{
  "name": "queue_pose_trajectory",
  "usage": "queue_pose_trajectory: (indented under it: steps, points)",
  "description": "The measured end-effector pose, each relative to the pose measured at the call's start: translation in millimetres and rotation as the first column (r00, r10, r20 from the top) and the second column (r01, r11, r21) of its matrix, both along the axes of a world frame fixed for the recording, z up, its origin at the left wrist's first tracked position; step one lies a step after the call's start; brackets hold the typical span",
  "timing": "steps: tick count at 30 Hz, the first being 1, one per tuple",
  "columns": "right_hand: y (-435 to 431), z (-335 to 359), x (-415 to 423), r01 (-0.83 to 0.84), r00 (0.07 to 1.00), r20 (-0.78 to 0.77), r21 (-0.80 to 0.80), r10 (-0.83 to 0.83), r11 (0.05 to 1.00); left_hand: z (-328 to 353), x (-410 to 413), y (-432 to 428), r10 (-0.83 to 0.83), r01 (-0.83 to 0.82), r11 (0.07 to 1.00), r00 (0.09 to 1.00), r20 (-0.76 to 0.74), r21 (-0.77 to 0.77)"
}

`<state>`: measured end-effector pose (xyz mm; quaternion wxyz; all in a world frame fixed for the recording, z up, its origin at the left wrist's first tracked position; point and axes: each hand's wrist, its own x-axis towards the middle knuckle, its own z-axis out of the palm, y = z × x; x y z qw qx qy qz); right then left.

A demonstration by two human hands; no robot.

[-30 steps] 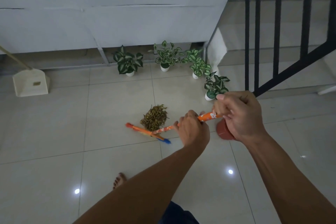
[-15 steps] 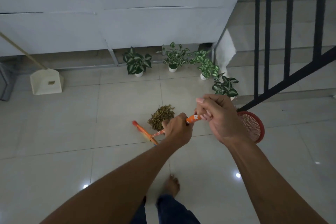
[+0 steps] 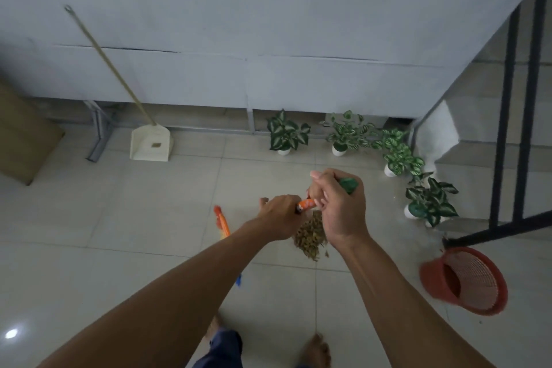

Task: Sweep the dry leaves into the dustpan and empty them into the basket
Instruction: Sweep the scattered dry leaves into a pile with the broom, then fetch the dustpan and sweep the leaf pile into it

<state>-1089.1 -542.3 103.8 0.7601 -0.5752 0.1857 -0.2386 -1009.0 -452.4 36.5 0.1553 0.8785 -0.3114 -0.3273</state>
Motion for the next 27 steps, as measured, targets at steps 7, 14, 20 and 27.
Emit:
queue_pose_trajectory:
  steps: [7,14,20,27]
  points:
    - [78.6,10.2,114.8,0.19,0.981,-0.032,0.01,-0.189,0.982,7.3,103.2,83.1,0.08,-0.073,0.992,0.995,0.066,-0.105]
    - [127.5,24.2,229.6,0.346,0.935,-0.082,-0.012,-0.346,0.938,18.0,217.2,192.2,0.183,-0.172,0.979,0.978,0.098,-0.109]
    - [144.8,39.5,317.8,0.365,0.928,-0.055,-0.071,-0.369,0.928,25.1,321.1,225.4,0.209,-0.195,0.976,0.964,0.167,-0.099]
    - [140.8,18.1,422.3,0.366,0.918,-0.093,-0.168,-0.385,0.915,24.9,455.2,242.7,0.292,-0.288,0.956,0.934,0.206,-0.05]
